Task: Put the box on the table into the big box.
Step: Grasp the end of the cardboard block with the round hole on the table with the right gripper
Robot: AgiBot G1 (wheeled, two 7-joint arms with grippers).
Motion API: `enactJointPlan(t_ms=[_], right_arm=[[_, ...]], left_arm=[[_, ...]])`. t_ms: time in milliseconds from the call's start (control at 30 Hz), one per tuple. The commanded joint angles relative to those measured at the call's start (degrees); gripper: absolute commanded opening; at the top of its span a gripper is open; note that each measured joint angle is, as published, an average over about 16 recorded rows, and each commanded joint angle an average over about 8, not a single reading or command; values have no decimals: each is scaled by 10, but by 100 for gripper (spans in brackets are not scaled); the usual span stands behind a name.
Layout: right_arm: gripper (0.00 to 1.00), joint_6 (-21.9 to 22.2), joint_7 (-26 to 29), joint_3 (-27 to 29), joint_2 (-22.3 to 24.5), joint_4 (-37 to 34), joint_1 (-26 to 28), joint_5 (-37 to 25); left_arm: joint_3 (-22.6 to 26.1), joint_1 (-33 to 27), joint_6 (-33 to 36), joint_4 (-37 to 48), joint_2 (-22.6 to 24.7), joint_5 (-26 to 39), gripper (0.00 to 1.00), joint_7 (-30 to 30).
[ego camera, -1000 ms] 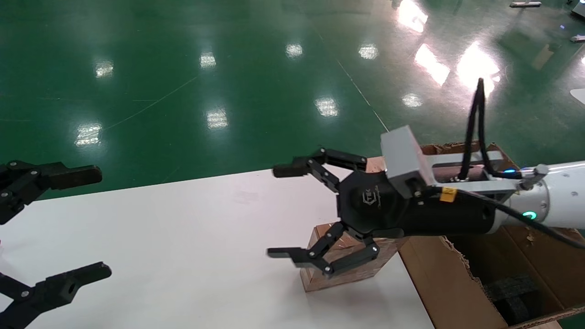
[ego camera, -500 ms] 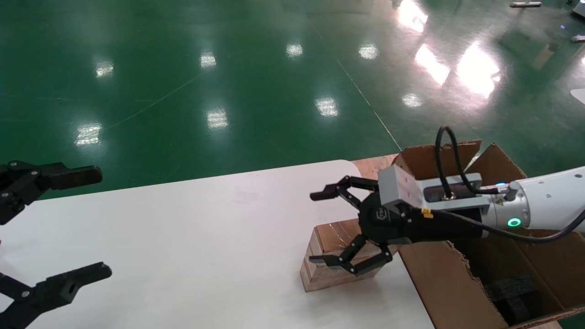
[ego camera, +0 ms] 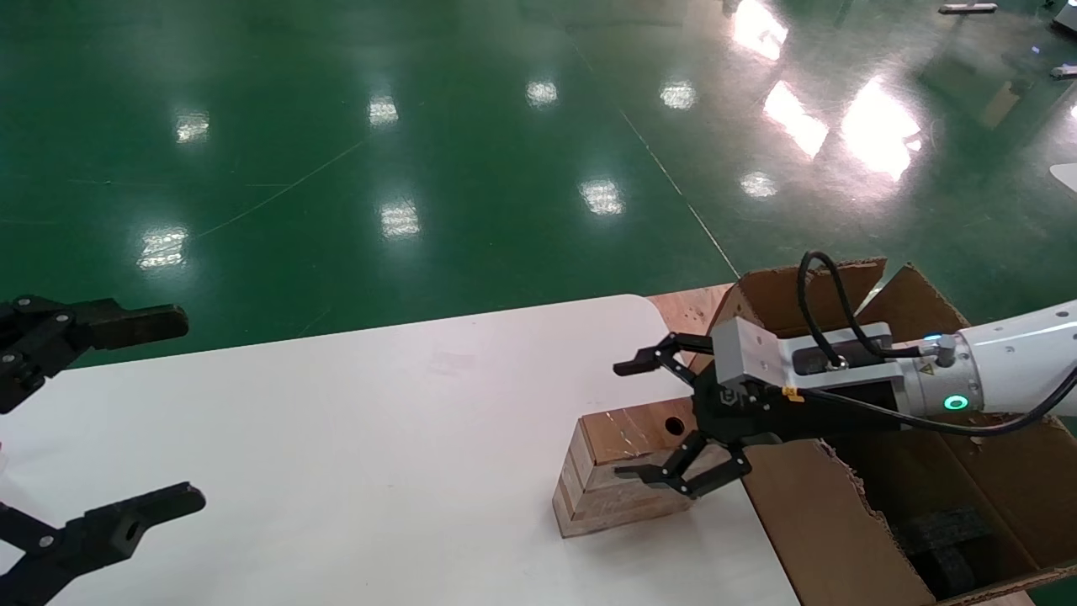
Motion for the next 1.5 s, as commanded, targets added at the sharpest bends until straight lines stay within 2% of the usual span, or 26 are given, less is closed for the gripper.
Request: enactJointPlan(t_ms=[33,400,967,1000,1067,1233,1300,1333,1500], right_arm=[[100,0,-10,-15,1,-15,10,-3],[100,-2,-33,-85,21,-39,37,25],[100,-1,-57,-171,22,-69,73,78],[100,-1,-59,-174,22,-71,74,81],[100,-1,-60,-179,22,-74,76,85],[100,-1,-62,-184,22,-77,79,89],[100,-1,-61,-183,22,-76,78,88],[100,-1,-61,-182,22,-76,78,88],[100,0,-60,-180,22,-75,77,86]], left_arm=[[0,0,0,0,0,0,100,0],[0,0,0,0,0,0,100,0],[0,0,0,0,0,0,100,0],[0,0,0,0,0,0,98,0],[0,0,0,0,0,0,85,0],[0,0,0,0,0,0,22,0],[0,0,0,0,0,0,5,0],[0,0,0,0,0,0,0,0],[0,0,0,0,0,0,0,0]])
